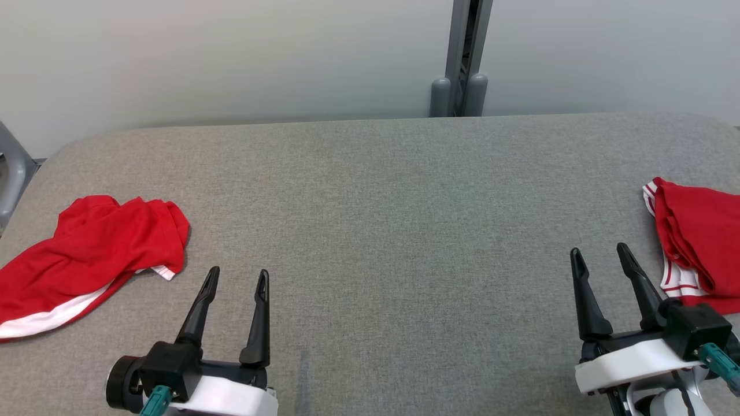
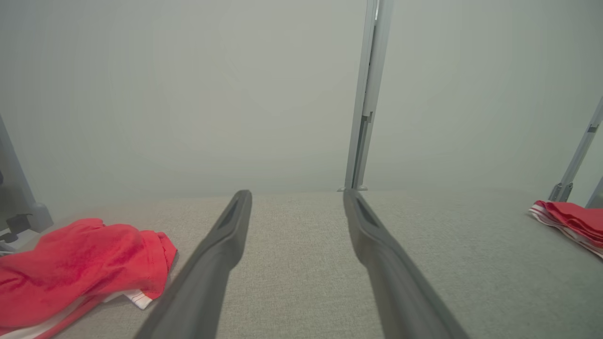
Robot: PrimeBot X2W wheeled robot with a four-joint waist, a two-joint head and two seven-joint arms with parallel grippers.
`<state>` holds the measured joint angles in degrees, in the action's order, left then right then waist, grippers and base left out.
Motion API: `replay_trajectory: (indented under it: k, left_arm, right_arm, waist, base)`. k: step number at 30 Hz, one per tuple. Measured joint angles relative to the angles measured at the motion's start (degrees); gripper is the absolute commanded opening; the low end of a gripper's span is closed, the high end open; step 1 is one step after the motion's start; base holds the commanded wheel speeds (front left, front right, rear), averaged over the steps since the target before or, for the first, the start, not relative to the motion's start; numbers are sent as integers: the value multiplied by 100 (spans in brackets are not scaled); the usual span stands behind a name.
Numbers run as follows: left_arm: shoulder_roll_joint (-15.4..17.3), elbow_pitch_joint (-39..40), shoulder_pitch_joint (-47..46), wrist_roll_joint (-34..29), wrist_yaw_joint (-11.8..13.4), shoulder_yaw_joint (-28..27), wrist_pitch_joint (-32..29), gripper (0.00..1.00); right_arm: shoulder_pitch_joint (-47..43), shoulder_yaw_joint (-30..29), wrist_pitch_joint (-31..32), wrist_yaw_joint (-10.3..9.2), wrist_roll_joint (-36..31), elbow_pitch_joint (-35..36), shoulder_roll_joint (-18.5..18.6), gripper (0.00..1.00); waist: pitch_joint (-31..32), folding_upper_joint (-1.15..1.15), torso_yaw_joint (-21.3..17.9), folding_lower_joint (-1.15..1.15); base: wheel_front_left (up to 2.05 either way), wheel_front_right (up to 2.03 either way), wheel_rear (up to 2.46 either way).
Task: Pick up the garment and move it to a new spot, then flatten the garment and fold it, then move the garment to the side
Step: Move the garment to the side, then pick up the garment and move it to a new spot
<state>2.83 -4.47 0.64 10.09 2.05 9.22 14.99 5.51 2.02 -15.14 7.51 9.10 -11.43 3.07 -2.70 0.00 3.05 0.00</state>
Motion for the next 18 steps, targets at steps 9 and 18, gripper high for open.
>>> replay_trajectory:
  k: [9, 18]
  left_arm:
    - [-1, -11, -1, 0, 0, 14, 0, 100]
    - [-1, -33, -1, 0, -7, 3, 0, 100]
  right_arm:
    - [5, 8, 0, 0, -8, -4, -16, 100]
    - [6, 9, 0, 0, -9, -12, -20, 100]
  waist:
    - [-14, 0, -24, 0]
    - [1, 0, -37, 0]
  base:
    - [0, 0, 0]
    - [0, 0, 0]
